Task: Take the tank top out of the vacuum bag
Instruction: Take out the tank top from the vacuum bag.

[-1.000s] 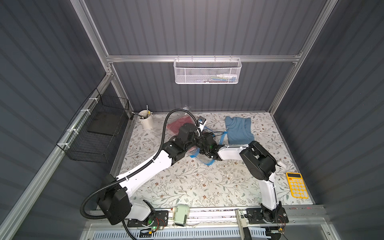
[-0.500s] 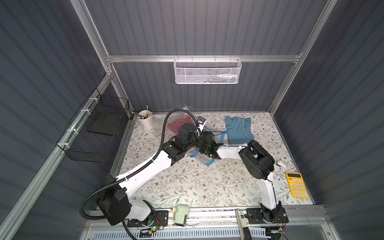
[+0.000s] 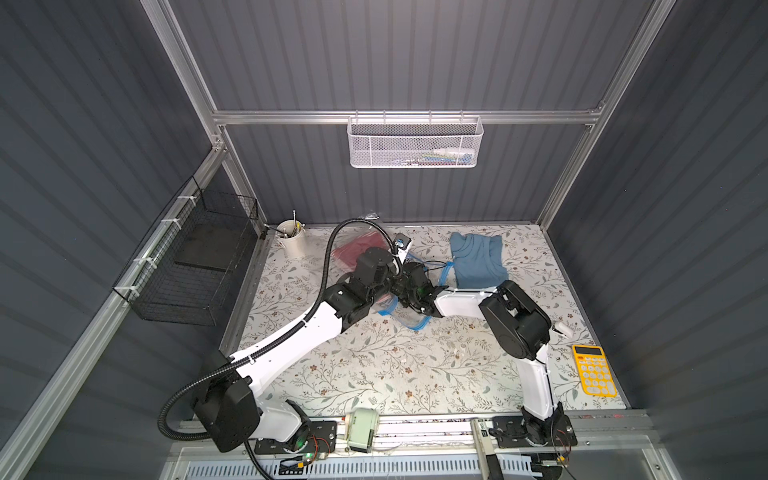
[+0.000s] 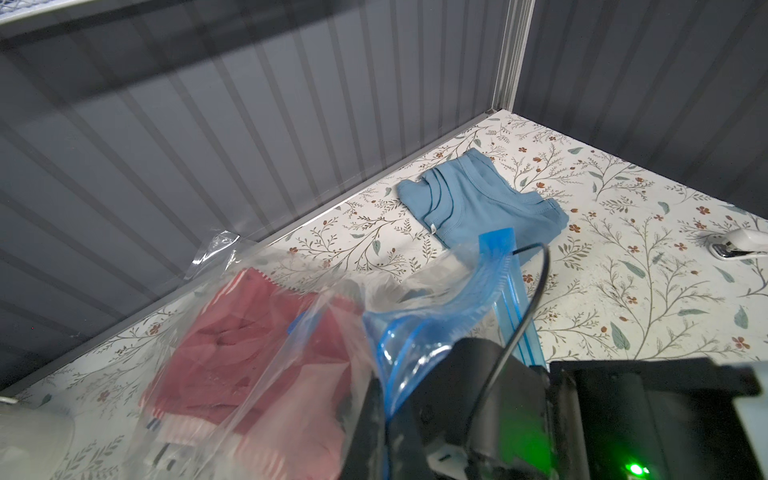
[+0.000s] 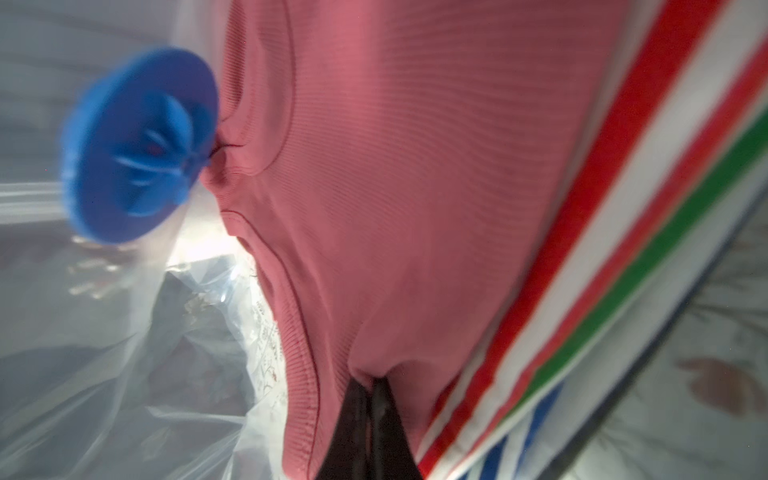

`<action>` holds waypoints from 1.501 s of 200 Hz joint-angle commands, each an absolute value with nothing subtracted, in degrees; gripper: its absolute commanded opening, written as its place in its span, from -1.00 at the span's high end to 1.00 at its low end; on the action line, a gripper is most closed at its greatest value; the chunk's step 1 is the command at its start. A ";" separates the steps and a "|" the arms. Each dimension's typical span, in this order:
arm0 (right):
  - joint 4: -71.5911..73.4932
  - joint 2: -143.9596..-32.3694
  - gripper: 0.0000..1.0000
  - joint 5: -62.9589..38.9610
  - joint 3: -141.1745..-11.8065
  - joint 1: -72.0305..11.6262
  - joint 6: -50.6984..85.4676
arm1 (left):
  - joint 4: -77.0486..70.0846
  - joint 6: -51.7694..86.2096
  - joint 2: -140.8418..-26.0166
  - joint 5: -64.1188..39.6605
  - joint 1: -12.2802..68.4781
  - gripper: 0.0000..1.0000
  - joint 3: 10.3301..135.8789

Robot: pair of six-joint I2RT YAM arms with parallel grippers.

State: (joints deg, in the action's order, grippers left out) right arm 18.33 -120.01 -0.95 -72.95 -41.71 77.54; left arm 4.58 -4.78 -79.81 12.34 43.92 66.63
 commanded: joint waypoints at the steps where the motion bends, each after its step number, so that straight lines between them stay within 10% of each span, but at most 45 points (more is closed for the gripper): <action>1: 18.62 -115.77 1.00 -0.70 -70.90 -42.17 75.90 | 3.25 -6.11 -78.31 13.37 43.77 1.00 65.96; 188: 23.84 -109.07 1.00 -0.31 -54.89 -43.29 78.13 | 3.32 -6.15 -78.97 13.22 43.31 1.00 66.10; 300: 30.82 -112.42 -0.26 0.00 -51.68 -43.20 81.05 | 3.44 -5.89 -79.52 12.59 43.33 1.00 66.32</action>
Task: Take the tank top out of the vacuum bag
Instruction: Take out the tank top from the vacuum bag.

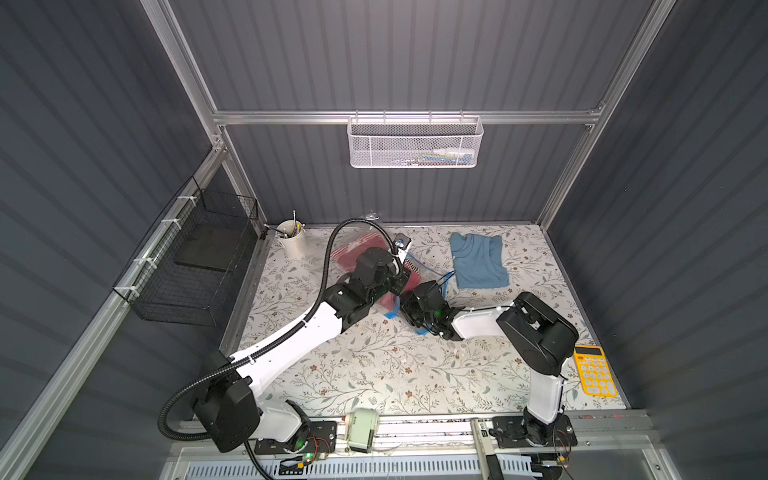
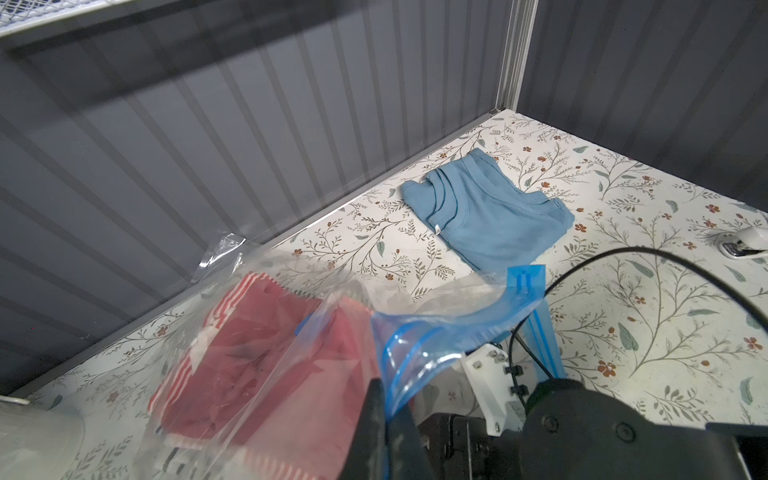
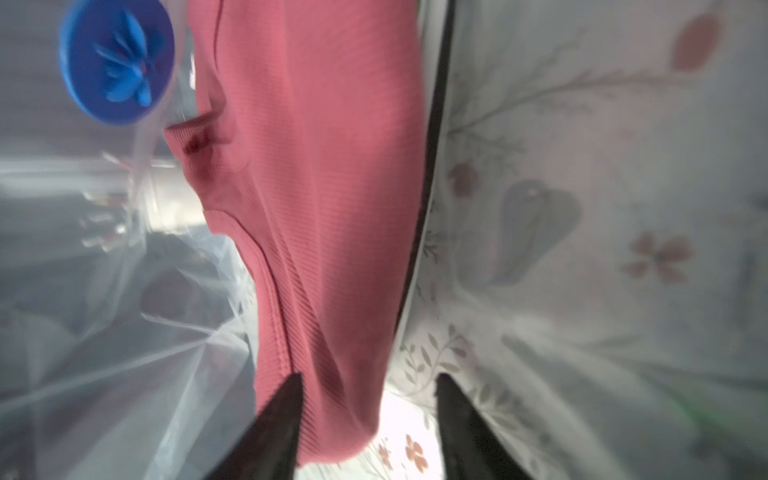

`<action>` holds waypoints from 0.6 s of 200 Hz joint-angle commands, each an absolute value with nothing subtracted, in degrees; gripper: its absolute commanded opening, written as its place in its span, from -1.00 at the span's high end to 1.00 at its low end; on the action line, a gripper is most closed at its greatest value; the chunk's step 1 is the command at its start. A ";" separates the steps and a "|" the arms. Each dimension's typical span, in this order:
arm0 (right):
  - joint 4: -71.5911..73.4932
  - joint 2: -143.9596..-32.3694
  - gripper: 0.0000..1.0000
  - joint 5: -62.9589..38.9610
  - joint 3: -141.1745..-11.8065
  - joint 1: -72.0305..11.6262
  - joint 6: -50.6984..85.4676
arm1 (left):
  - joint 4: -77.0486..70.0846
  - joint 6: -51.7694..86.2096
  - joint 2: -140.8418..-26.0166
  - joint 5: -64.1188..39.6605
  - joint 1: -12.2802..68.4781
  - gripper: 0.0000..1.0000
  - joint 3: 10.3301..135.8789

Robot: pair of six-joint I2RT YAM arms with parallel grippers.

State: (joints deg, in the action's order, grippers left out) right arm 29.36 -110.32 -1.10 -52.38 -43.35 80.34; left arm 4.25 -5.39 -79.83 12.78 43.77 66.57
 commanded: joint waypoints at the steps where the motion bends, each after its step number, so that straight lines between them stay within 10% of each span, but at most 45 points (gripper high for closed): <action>1: 30.91 -112.52 -0.26 0.00 -51.68 -43.17 81.13 | 3.44 -5.89 -79.53 12.62 43.29 1.00 66.29; 71: 35.47 -116.61 -0.28 0.20 -54.37 -40.98 80.68 | 3.47 -5.96 -79.61 12.44 43.28 1.00 66.33; 120: 32.61 -116.81 0.28 -0.44 -57.69 -39.83 79.24 | 3.66 -5.80 -79.62 12.09 43.27 1.00 66.45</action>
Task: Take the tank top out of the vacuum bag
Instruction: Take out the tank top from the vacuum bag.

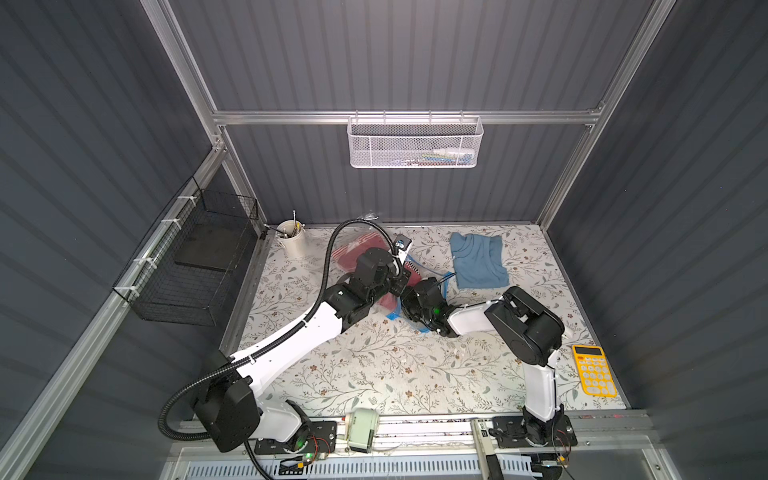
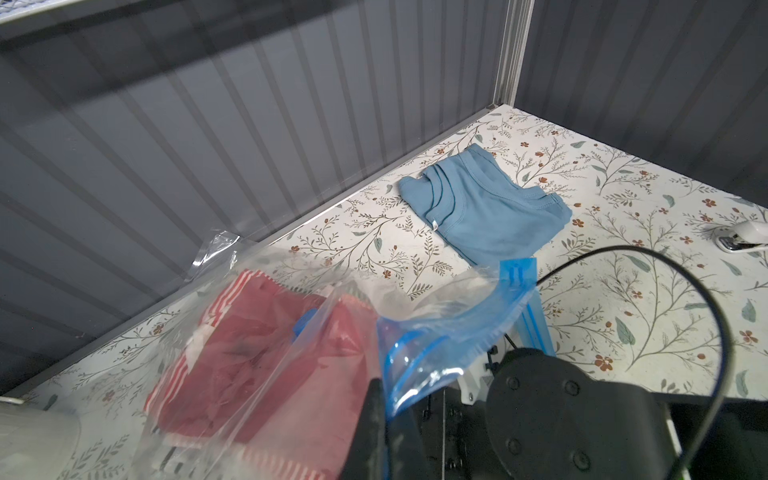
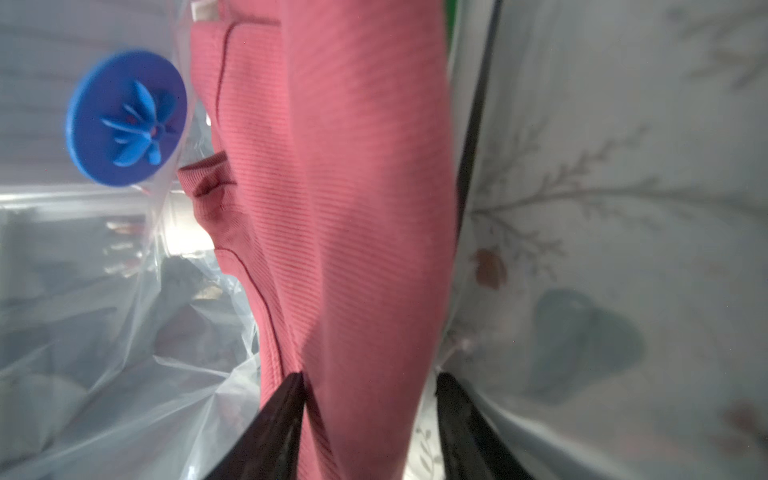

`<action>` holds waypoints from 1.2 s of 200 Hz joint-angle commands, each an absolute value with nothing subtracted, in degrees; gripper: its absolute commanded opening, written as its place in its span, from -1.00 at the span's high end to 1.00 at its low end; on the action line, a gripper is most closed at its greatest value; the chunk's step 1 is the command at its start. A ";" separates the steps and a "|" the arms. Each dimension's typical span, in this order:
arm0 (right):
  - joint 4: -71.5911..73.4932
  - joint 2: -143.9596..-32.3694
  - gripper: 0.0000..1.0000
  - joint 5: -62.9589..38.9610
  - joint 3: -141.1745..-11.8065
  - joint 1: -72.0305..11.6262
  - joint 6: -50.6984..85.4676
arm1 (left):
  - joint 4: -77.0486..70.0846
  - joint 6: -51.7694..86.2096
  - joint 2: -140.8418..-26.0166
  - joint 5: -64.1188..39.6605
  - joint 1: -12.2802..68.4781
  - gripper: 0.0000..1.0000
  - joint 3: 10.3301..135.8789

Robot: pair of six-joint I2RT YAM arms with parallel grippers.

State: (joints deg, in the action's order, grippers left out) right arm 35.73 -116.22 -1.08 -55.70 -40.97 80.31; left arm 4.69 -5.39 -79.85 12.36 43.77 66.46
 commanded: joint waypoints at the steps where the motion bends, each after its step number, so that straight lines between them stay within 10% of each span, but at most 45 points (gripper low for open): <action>1: 32.52 -116.72 0.29 -0.44 -57.72 -39.82 79.21 | 3.67 -5.80 -79.62 12.11 43.30 1.00 66.45; 53: 31.75 -113.26 1.00 0.31 -56.21 -39.71 77.37 | 3.78 -5.80 -79.43 12.10 43.33 1.00 66.44; 240: 32.26 -100.09 0.92 0.00 -41.89 -42.49 80.68 | 3.85 -5.80 -79.97 11.91 43.26 1.00 66.63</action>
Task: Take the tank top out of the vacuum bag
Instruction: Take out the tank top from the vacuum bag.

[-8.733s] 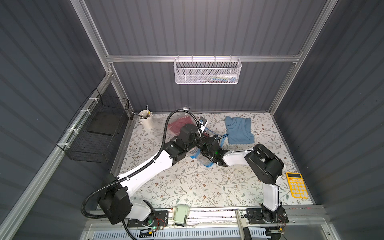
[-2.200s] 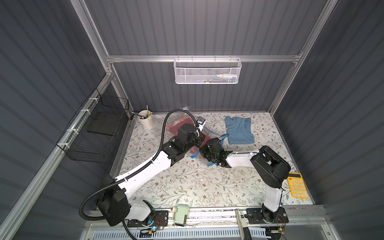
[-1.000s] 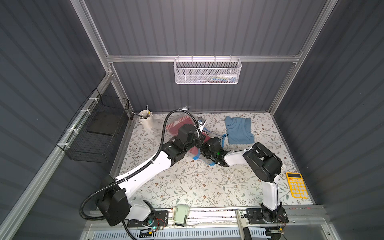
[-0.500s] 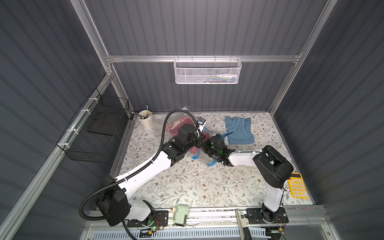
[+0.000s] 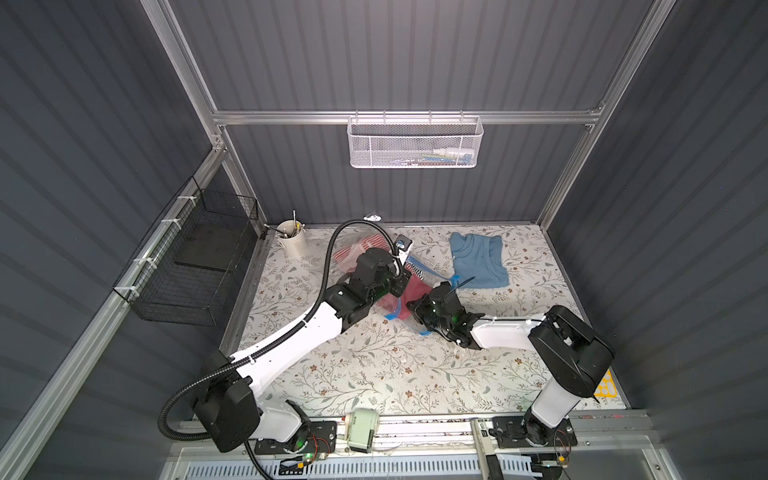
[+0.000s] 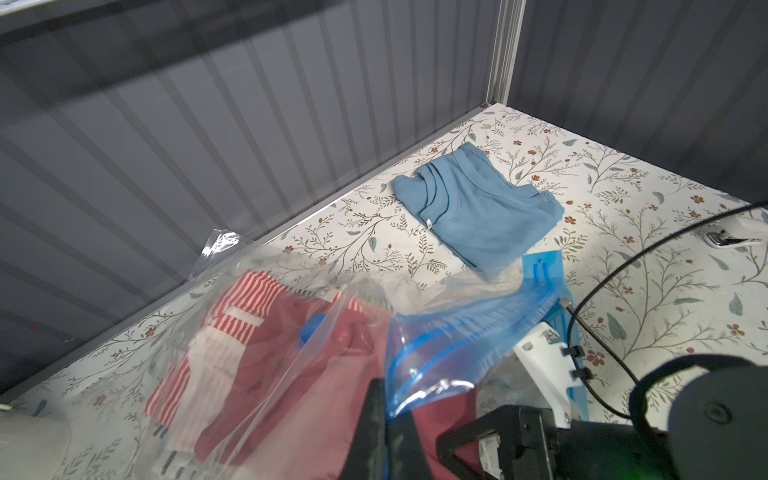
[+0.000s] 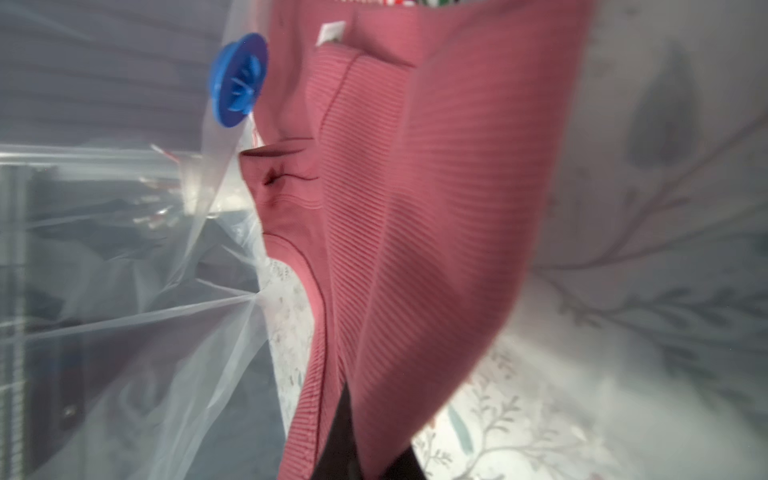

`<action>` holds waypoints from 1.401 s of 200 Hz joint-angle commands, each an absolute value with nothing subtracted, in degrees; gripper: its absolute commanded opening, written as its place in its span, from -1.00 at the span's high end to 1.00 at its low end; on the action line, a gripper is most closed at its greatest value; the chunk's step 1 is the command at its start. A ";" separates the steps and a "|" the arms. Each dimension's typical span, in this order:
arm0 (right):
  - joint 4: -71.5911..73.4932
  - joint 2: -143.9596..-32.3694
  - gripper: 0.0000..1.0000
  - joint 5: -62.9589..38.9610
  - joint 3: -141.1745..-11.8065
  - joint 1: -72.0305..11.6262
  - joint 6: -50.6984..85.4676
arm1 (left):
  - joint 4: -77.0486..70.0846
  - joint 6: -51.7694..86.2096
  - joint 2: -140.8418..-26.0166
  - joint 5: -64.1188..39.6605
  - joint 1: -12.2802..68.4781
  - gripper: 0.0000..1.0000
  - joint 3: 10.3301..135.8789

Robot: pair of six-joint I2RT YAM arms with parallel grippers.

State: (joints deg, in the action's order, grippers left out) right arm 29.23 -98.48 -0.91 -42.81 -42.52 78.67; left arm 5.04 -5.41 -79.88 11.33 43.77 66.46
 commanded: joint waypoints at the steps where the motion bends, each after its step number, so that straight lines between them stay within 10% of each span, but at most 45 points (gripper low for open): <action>1: 32.44 -100.19 0.92 0.00 -41.87 -42.52 80.72 | 3.86 -5.80 -79.98 11.93 43.25 1.00 66.67; 27: 35.71 -101.77 0.34 0.78 -40.56 -42.89 81.71 | 3.87 -5.89 -79.85 12.00 43.28 1.00 66.54; 68: 35.80 -103.25 -0.02 2.19 -40.68 -43.33 82.47 | 3.87 -5.67 -79.92 11.77 43.28 1.00 66.63; 147: 39.54 -108.61 -0.10 4.36 -43.08 -43.37 82.31 | 3.78 -5.45 -80.02 11.35 43.28 1.00 66.63; 218: 47.70 -113.90 0.12 6.62 -46.82 -43.33 79.76 | 3.77 -5.49 -80.07 11.60 43.33 1.00 66.56; 280: 47.89 -110.86 1.00 7.40 -45.44 -43.45 77.98 | 3.76 -5.67 -80.10 11.94 43.33 1.00 66.50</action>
State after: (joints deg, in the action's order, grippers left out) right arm 48.36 -114.34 5.41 -46.24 -43.55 79.46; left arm 5.06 -5.39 -80.16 11.35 43.77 66.46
